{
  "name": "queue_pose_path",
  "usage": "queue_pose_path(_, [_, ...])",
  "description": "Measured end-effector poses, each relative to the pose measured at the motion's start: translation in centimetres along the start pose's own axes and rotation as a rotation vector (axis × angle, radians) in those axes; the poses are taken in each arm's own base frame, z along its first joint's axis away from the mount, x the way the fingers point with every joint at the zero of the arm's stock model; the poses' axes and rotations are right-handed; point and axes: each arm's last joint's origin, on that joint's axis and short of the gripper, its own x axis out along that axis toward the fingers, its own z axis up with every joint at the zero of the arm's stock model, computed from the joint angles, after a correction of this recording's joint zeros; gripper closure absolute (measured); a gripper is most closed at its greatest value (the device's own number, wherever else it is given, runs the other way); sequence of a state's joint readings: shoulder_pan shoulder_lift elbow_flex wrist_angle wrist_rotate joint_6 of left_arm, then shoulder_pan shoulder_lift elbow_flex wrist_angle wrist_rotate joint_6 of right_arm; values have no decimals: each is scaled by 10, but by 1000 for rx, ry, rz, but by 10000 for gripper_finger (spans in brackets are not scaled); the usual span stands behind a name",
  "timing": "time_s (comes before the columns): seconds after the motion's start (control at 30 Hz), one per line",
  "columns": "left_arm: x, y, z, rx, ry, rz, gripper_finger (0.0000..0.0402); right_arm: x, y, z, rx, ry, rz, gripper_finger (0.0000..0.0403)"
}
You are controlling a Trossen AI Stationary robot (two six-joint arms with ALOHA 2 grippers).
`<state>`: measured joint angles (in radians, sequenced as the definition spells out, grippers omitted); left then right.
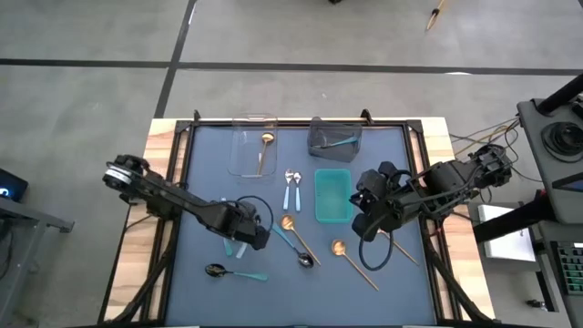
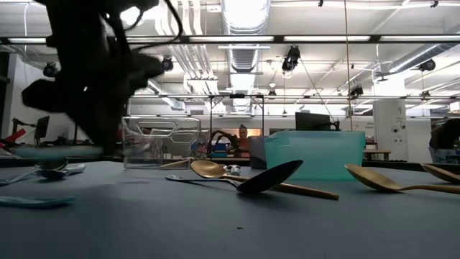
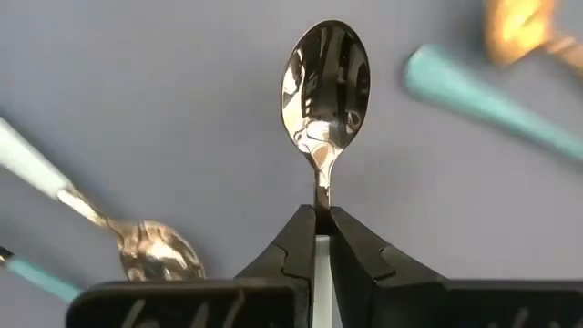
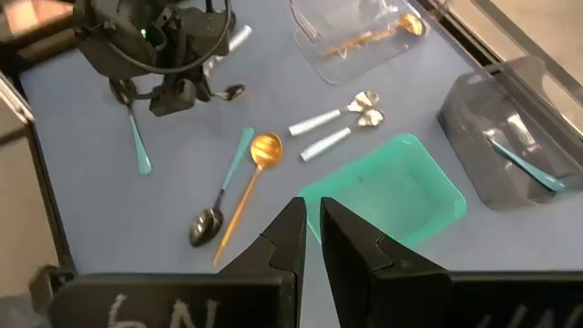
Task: Sort silverware by color (type)
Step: Put the light blue spoon into the green bin
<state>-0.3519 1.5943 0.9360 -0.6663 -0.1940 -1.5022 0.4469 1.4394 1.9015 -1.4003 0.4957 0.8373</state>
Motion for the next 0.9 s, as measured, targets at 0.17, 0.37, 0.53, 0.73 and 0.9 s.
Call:
queue_pose_path(0.17, [-38,3,11,69,-166,-120,399,1,7,7,29,-73,54,374])
queue_pose_path(0.37, [-98,-3,31,157,-499,-235,400,9,17,18,45,-201,111,374])
queue_pose_path(0.53, [-145,-20,47,246,-773,-215,400,22,21,29,12,-296,144,374])
queue_pose_path(0.73, [-180,-51,59,326,-992,-99,400,34,29,45,-139,-487,170,374])
queue_pose_path(0.9, [-189,-76,64,404,-1048,-26,400,40,30,58,-208,-632,159,374])
